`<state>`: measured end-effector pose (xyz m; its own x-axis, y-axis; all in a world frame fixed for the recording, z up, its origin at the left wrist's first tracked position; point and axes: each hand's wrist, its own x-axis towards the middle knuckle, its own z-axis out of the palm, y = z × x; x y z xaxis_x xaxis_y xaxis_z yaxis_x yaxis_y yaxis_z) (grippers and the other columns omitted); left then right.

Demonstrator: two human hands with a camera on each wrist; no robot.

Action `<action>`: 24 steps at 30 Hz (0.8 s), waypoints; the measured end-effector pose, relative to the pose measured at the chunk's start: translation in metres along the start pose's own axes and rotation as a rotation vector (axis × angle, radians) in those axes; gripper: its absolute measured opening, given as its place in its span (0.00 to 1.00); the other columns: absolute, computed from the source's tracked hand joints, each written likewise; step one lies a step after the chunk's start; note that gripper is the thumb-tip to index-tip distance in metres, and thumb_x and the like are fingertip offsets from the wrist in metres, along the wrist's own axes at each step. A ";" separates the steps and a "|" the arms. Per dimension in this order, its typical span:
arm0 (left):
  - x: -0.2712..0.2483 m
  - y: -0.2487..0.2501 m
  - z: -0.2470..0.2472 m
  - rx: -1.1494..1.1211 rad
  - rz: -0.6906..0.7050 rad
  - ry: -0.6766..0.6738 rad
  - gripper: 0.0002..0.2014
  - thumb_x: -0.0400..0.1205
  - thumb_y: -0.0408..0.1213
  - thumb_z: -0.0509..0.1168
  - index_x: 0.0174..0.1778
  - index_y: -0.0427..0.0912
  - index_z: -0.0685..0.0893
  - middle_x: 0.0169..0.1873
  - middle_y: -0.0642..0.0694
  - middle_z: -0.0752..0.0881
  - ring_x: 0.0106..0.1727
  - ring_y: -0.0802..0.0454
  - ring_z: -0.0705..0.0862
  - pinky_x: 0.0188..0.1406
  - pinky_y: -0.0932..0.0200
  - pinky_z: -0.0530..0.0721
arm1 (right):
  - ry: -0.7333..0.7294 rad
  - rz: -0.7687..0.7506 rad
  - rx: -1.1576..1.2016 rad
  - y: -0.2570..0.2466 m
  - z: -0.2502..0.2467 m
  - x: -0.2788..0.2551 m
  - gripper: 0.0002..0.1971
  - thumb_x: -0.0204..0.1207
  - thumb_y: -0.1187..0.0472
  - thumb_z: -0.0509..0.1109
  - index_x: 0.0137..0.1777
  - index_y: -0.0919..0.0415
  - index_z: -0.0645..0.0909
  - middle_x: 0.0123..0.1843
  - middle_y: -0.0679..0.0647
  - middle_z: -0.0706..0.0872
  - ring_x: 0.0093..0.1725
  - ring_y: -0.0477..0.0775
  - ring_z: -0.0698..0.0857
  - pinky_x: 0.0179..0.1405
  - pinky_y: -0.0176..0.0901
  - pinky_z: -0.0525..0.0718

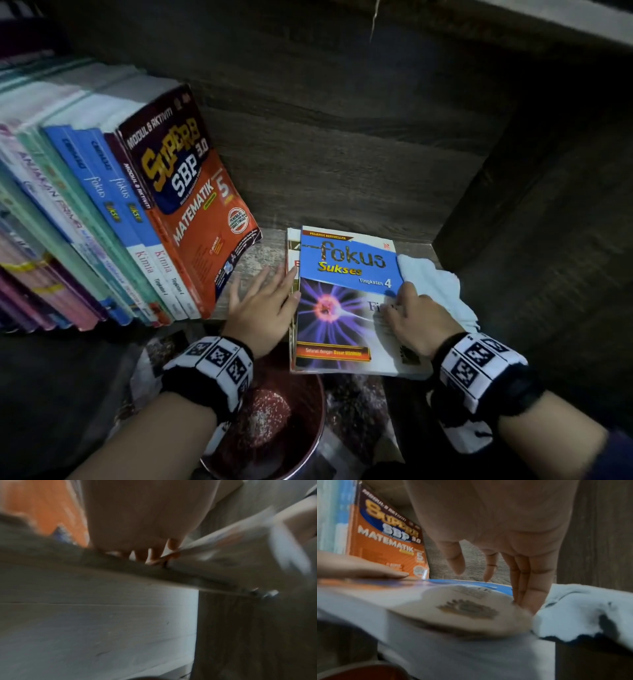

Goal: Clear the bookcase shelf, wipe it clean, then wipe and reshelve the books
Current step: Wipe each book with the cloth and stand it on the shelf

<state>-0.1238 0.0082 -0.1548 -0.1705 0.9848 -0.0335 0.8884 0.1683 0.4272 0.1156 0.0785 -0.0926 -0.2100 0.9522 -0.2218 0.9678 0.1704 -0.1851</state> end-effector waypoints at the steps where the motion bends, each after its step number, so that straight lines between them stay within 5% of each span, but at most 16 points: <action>1: -0.001 0.004 -0.002 -0.004 -0.005 -0.043 0.28 0.86 0.60 0.34 0.84 0.64 0.43 0.84 0.62 0.42 0.84 0.60 0.38 0.79 0.39 0.28 | -0.009 0.000 0.022 -0.001 0.001 0.000 0.14 0.82 0.44 0.58 0.54 0.54 0.63 0.56 0.64 0.81 0.56 0.66 0.82 0.49 0.50 0.74; 5: -0.007 0.016 -0.001 -0.066 -0.020 -0.109 0.30 0.88 0.57 0.37 0.85 0.51 0.39 0.83 0.55 0.35 0.82 0.61 0.33 0.77 0.40 0.23 | -0.045 -0.012 0.106 -0.003 0.003 -0.001 0.17 0.79 0.41 0.63 0.51 0.53 0.66 0.50 0.62 0.82 0.51 0.64 0.82 0.47 0.50 0.77; 8: -0.012 0.013 0.001 -0.205 -0.029 -0.072 0.31 0.89 0.53 0.43 0.86 0.45 0.44 0.85 0.51 0.43 0.83 0.62 0.38 0.77 0.49 0.23 | -0.072 -0.034 0.156 -0.005 0.001 -0.006 0.16 0.78 0.41 0.65 0.50 0.51 0.67 0.47 0.58 0.81 0.48 0.62 0.82 0.44 0.48 0.75; 10: -0.017 0.012 -0.001 -0.375 -0.038 0.012 0.29 0.90 0.48 0.49 0.85 0.39 0.53 0.84 0.47 0.55 0.84 0.60 0.49 0.79 0.58 0.32 | -0.074 -0.079 0.180 -0.007 0.000 -0.009 0.14 0.77 0.42 0.66 0.50 0.49 0.67 0.47 0.58 0.81 0.48 0.61 0.82 0.44 0.48 0.76; 13: -0.023 0.009 -0.008 -0.734 -0.119 0.167 0.22 0.87 0.42 0.60 0.77 0.40 0.72 0.71 0.53 0.77 0.75 0.57 0.71 0.68 0.68 0.64 | -0.063 -0.174 0.282 -0.016 0.002 -0.014 0.12 0.77 0.47 0.70 0.49 0.49 0.69 0.48 0.56 0.82 0.46 0.57 0.82 0.42 0.46 0.76; 16: -0.020 -0.002 -0.015 -0.798 -0.153 0.320 0.22 0.87 0.41 0.60 0.78 0.43 0.72 0.70 0.55 0.77 0.72 0.58 0.73 0.68 0.69 0.65 | -0.073 -0.273 0.340 -0.028 0.008 -0.018 0.11 0.77 0.51 0.70 0.52 0.49 0.71 0.47 0.52 0.80 0.42 0.51 0.78 0.40 0.43 0.74; 20: -0.015 -0.015 -0.019 -0.818 -0.188 0.273 0.21 0.89 0.37 0.54 0.79 0.46 0.70 0.69 0.50 0.81 0.70 0.50 0.78 0.69 0.60 0.71 | -0.011 -0.268 0.375 -0.032 0.020 -0.011 0.12 0.79 0.50 0.68 0.58 0.48 0.71 0.42 0.48 0.79 0.44 0.54 0.79 0.39 0.43 0.73; 24: -0.020 -0.003 -0.022 -0.806 -0.097 0.450 0.21 0.89 0.30 0.53 0.80 0.44 0.70 0.68 0.50 0.77 0.69 0.59 0.73 0.59 0.83 0.63 | -0.041 -0.064 0.700 -0.029 0.019 0.002 0.21 0.84 0.52 0.62 0.74 0.54 0.67 0.66 0.50 0.79 0.63 0.53 0.80 0.63 0.45 0.76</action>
<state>-0.1325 -0.0128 -0.1358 -0.5283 0.8298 0.1797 0.3254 0.0024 0.9456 0.0840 0.0710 -0.1057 -0.2820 0.9332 -0.2229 0.6394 0.0096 -0.7688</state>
